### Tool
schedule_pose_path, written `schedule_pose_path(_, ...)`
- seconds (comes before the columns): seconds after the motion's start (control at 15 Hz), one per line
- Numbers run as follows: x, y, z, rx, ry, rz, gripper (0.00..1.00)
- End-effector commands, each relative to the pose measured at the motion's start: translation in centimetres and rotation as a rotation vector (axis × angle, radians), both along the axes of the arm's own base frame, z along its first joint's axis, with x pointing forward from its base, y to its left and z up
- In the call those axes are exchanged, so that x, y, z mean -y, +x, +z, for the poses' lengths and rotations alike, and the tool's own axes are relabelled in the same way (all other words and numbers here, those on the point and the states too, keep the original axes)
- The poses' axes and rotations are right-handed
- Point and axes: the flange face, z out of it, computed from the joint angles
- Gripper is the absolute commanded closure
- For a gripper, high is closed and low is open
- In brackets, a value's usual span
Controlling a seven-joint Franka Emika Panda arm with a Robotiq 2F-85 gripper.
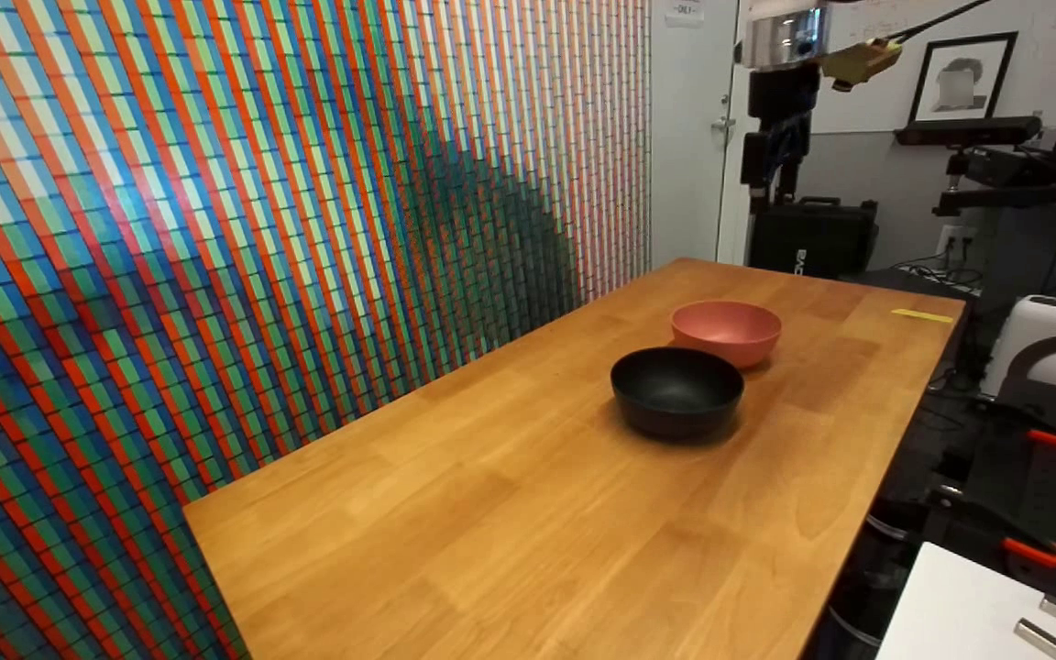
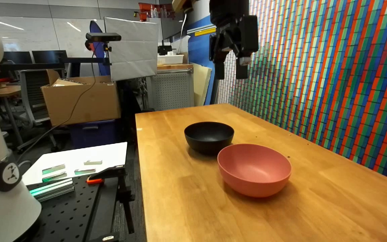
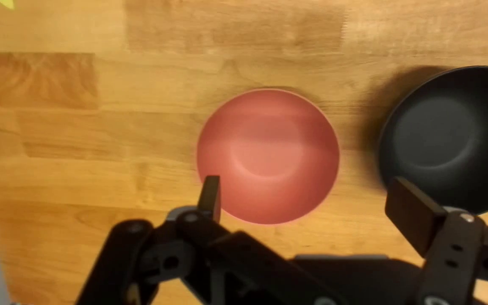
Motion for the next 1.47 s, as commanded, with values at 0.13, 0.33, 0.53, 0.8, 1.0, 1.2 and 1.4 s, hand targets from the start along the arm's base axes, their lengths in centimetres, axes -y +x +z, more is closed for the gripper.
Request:
schedule_pose_path(0.13, -14.3, 3.4, -6.0, -0.055, -0.056, 0.255, 0.0)
schedule_pose_path(0.33, -21.3, 3.0, -11.2, -0.122, -0.057, 0.386, 0.0)
schedule_pose_path(0.53, -26.4, 2.6, -16.5, -0.179, -0.089, 0.481, 0.0)
schedule_pose_path(0.8, -29.1, 2.9, -20.9, -0.207, -0.139, 0.537, 0.25)
schedule_pose_path(1.0, -29.4, 3.8, -22.2, -0.208, -0.156, 0.54, 0.44)
schedule_pose_path(1.2, -29.1, 4.7, -22.3, -0.201, -0.164, 0.533, 0.66)
schedule_pose_path(1.4, -28.7, 5.4, -22.2, -0.193, -0.176, 0.523, 0.89)
